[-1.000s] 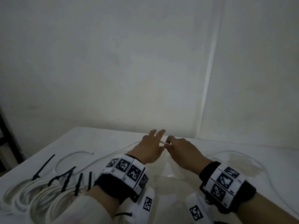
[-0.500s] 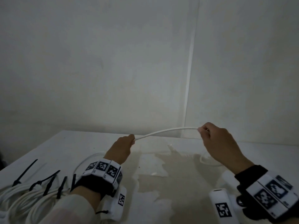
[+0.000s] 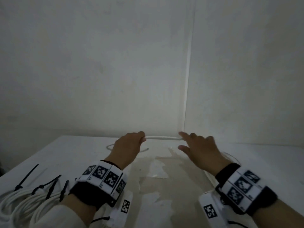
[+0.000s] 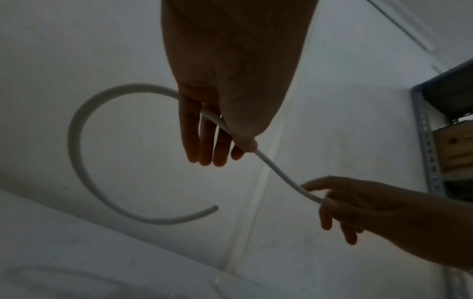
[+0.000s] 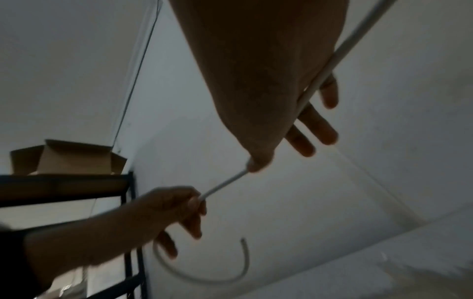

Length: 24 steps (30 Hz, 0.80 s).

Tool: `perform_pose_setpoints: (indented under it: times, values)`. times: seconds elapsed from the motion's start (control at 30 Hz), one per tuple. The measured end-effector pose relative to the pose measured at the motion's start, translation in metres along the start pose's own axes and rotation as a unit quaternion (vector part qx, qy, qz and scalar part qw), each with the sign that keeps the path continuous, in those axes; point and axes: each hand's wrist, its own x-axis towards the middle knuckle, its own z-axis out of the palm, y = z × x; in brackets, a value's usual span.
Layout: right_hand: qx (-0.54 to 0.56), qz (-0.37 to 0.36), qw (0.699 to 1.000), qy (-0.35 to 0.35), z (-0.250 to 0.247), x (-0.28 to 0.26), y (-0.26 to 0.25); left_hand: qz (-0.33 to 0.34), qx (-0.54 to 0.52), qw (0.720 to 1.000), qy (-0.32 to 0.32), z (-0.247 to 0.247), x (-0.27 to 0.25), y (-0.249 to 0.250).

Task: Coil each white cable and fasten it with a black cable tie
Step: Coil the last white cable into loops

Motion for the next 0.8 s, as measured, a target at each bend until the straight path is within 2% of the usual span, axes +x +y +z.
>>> perform_pose_setpoints:
  times: [0.07,0.17,0.27,0.33,0.43,0.6,0.73,0.8]
  values:
    - [0.008,-0.042,0.997,0.06,-0.002,0.001,-0.013,0.013,-0.013,1.0,0.002,-0.007,-0.005,0.006]
    - [0.028,-0.034,0.99,0.137,-0.013,0.0,-0.01,-0.008,-0.027,1.0,0.008,-0.018,-0.015,-0.002]
    - [0.044,-0.012,0.987,0.156,-0.026,-0.003,0.002,-0.033,0.054,0.998,-0.002,-0.021,-0.024,-0.018]
    - [0.058,-0.004,0.984,0.168,-0.033,-0.006,0.008,-0.035,0.077,0.996,0.023,-0.022,-0.031,-0.028]
    - [0.092,0.016,0.98,0.177,-0.04,-0.012,0.02,-0.001,-0.016,0.996,0.086,-0.023,-0.039,-0.046]
    - [0.175,0.015,0.968,0.182,-0.039,-0.012,0.047,-0.076,-0.23,0.968,0.07,-0.036,-0.043,-0.046]
    - [0.195,-0.004,0.954,0.227,-0.036,-0.011,0.053,-0.106,-0.303,0.944,0.077,-0.039,-0.048,-0.038]
    - [0.207,-0.006,0.948,0.242,-0.04,-0.015,0.055,-0.116,-0.296,0.945,0.078,-0.04,-0.049,-0.04]
